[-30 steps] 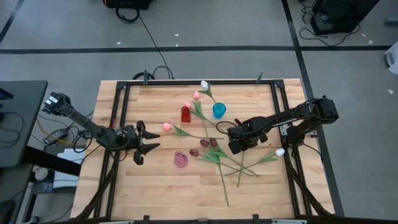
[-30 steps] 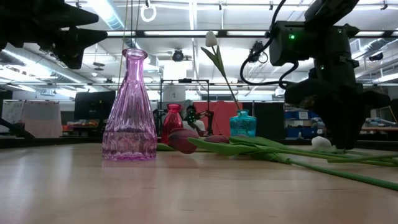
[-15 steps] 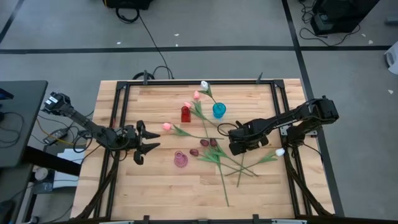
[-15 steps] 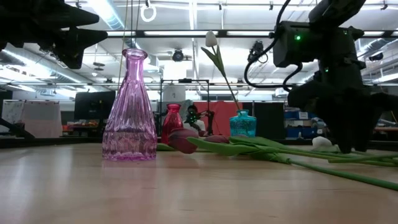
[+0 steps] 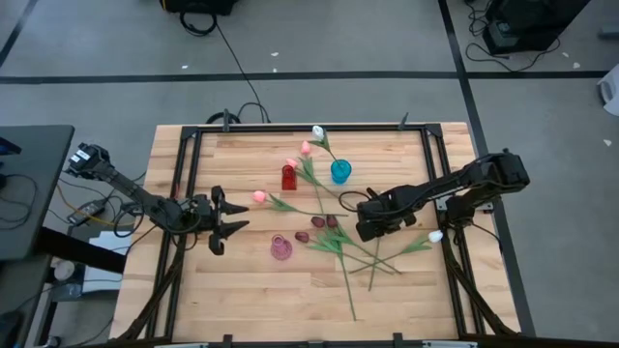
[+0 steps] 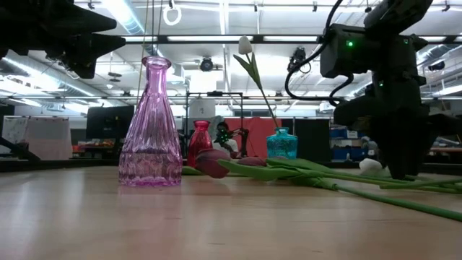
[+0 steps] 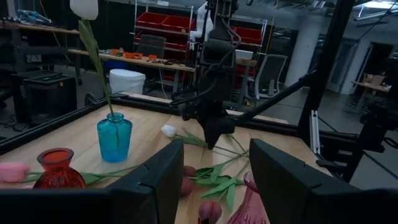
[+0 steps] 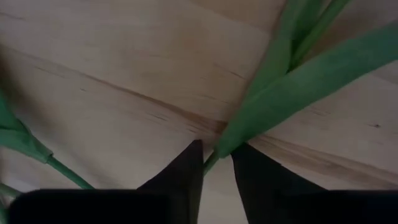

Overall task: Sort flowers into vase by color
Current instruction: Put the left white flower into the blue vase

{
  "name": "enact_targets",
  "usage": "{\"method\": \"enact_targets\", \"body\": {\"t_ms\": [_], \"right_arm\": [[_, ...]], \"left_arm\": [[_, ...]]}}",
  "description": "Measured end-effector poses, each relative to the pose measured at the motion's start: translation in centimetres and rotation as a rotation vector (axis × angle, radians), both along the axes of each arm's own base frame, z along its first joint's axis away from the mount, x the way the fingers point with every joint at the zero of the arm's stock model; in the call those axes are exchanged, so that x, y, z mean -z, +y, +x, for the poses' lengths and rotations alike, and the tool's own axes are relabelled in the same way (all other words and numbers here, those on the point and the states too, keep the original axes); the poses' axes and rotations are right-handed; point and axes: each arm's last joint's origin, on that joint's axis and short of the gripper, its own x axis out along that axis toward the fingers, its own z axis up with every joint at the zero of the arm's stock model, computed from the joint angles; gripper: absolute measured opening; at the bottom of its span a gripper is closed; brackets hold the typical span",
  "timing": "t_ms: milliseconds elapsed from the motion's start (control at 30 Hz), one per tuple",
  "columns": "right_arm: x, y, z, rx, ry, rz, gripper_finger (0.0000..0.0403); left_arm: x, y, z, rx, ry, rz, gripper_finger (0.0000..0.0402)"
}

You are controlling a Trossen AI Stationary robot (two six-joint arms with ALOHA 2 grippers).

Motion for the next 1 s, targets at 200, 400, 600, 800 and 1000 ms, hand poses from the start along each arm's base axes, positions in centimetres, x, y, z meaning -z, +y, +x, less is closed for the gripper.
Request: {"method": "enact_targets", "body": {"t_ms": [200,400,600,800,1000], "right_arm": [[-0.4,0.0,0.1,-0.056,0.023,-0.017,0.004],[-1.9,-0.6,1.1,-0.179,-0.041,-0.138,0.0009],[-5.4,-1.6,1.6,-0.251,-0.226,-0.354,0.0008],[-9.4,-2.8,-0.4,-0.144,-0.328,-0.693,0.0007],[-12.1,-4.2,-0.1,-0.136,-0.44,-1.013,0.0008]], "left_arm": [[0.0,0.0,0.0,-0.003,0.0,0.0,0.0188],[0.0,0.1,0.0,-0.028,0.004,0.017,0.0188],[0.0,0.1,0.0,-0.033,0.006,0.026,0.0188],[0.0,0.1,0.0,-0.033,0.007,0.028,0.0188],[0.0,0.1,0.0,-0.033,0.007,0.026,0.0188]]}}
